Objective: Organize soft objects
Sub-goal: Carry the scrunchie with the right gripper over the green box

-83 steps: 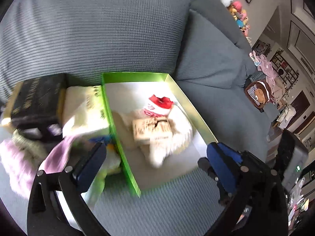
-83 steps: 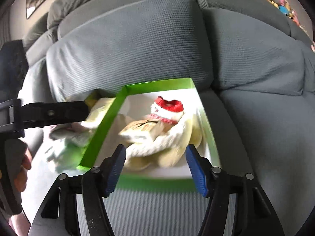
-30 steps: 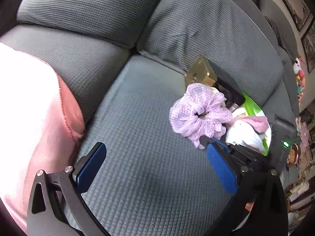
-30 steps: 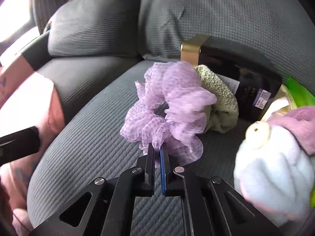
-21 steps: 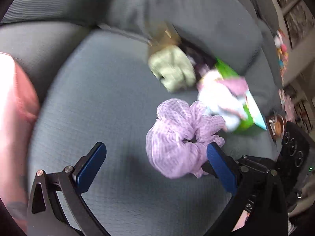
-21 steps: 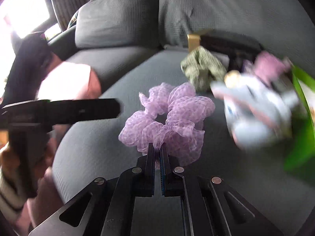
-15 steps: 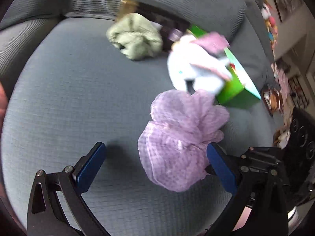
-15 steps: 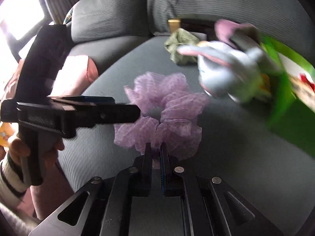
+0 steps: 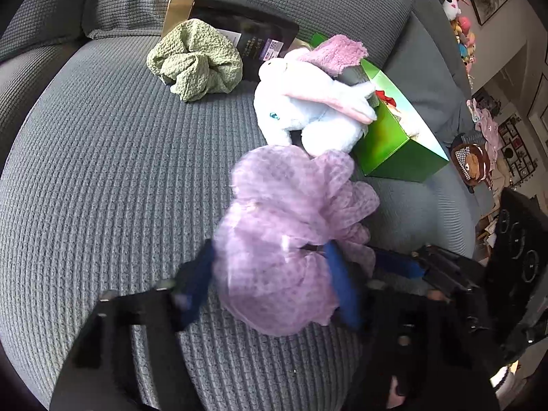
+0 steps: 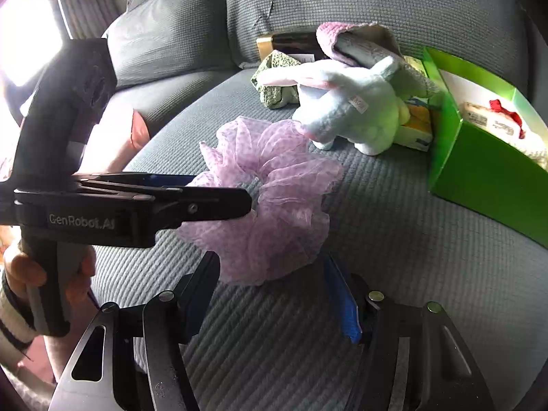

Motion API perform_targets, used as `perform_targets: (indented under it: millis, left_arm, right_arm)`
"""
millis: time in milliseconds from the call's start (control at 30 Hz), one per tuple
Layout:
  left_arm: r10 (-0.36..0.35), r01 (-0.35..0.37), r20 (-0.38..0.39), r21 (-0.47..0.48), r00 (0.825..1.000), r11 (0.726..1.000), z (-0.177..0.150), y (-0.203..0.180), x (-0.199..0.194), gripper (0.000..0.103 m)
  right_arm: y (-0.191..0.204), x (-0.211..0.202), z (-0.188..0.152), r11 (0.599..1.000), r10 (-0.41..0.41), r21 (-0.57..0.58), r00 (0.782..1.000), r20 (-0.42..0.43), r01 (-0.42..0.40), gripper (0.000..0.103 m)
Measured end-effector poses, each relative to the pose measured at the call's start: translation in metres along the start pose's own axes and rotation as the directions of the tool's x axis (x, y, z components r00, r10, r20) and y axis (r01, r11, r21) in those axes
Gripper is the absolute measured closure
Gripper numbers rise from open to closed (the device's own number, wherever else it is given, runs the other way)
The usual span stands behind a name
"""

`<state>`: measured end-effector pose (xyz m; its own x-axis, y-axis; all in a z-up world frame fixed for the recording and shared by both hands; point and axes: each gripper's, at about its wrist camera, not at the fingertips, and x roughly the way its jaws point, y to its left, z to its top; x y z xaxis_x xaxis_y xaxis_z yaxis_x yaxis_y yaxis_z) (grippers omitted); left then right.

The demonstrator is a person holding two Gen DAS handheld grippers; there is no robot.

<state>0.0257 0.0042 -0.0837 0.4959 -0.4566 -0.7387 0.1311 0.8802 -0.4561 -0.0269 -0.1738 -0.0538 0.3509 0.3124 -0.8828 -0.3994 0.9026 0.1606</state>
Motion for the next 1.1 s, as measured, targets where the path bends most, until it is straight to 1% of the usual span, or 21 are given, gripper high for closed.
perform_targets:
  millis: [67, 100, 167, 200, 233, 267, 300, 333, 367, 400, 433, 500, 667, 800, 933, 1100]
  left_arm:
    - [-0.004, 0.004, 0.002, -0.004, 1.0, 1.0, 0.0, -0.002, 0.0, 0.063]
    - [-0.006, 0.006, 0.002, -0.002, 1.0, 1.0, 0.001, -0.004, 0.002, 0.069]
    - [-0.014, 0.014, -0.002, 0.001, 1.0, 1.0, 0.003, -0.007, 0.004, 0.076]
    - [-0.014, 0.014, -0.002, 0.001, 1.0, 1.0, 0.002, -0.007, 0.004, 0.076]
    - [-0.017, 0.017, -0.003, 0.002, 1.0, 1.0, 0.002, -0.009, 0.005, 0.077]
    - [-0.021, 0.021, -0.004, 0.001, 1.0, 1.0, 0.002, -0.01, 0.006, 0.08]
    - [-0.024, 0.024, -0.003, 0.001, 1.0, 1.0, 0.001, -0.012, 0.005, 0.081]
    - [-0.026, 0.026, -0.002, 0.003, 1.0, 1.0, 0.0, -0.014, 0.005, 0.081]
    - [-0.025, 0.025, -0.001, 0.006, 1.0, 1.0, 0.0, -0.016, 0.005, 0.083]
    - [-0.021, 0.021, 0.002, 0.012, 1.0, 1.0, -0.001, -0.018, 0.004, 0.084]
    - [-0.017, 0.017, 0.005, 0.017, 1.0, 1.0, -0.002, -0.02, 0.003, 0.084]
    - [-0.013, 0.013, 0.014, 0.028, 1.0, 1.0, -0.003, -0.023, -0.002, 0.085]
    - [0.018, -0.024, 0.07, 0.092, 0.997, 0.995, 0.001, -0.044, -0.017, 0.085]
    - [0.051, -0.07, 0.12, 0.16, 0.991, 0.985, 0.008, -0.065, -0.026, 0.085]
    - [0.05, -0.084, 0.163, 0.207, 0.985, 0.975, 0.019, -0.081, -0.031, 0.085]
    - [0.043, -0.091, 0.186, 0.256, 0.982, 0.962, 0.029, -0.104, -0.027, 0.084]
  right_arm:
    - [0.0, 0.003, 0.0, 1.0, 0.016, 0.006, 1.0, 0.005, -0.017, 0.04]
    - [0.0, 0.005, 0.0, 1.0, 0.018, 0.007, 1.0, 0.003, -0.018, 0.04]
    - [0.0, 0.008, 0.001, 1.0, 0.023, 0.009, 1.0, 0.009, -0.023, 0.04]
    - [0.0, 0.009, 0.001, 1.0, 0.026, 0.011, 1.0, 0.014, -0.026, 0.044]
    - [-0.001, 0.009, 0.001, 1.0, 0.027, 0.011, 1.0, 0.016, -0.027, 0.05]
    - [-0.001, 0.009, 0.001, 1.0, 0.024, 0.011, 1.0, 0.019, -0.024, 0.054]
    - [-0.001, 0.01, 0.001, 1.0, 0.026, 0.012, 0.999, 0.019, -0.026, 0.066]
    - [-0.001, 0.013, 0.002, 0.999, 0.03, 0.011, 0.999, 0.018, -0.031, 0.074]
    - [-0.001, 0.014, 0.002, 0.999, 0.036, 0.008, 0.999, 0.019, -0.036, 0.076]
    - [0.0, 0.015, 0.002, 0.999, 0.036, 0.006, 0.999, 0.024, -0.036, 0.081]
    - [0.001, 0.014, 0.003, 0.999, 0.04, 0.003, 0.999, 0.033, -0.04, 0.089]
    - [0.003, 0.011, 0.004, 0.999, 0.053, 0.002, 0.997, 0.055, -0.053, 0.089]
    - [0.008, -0.007, 0.01, 0.999, 0.038, -0.016, 0.992, 0.121, -0.036, 0.089]
    - [0.009, -0.026, 0.014, 1.0, 0.022, -0.022, 0.982, 0.186, -0.018, 0.089]
    - [0.002, -0.044, 0.015, 1.0, 0.019, -0.01, 0.969, 0.246, -0.017, 0.089]
    - [-0.011, -0.064, 0.016, 1.0, -0.004, 0.015, 0.956, 0.294, -0.001, 0.089]
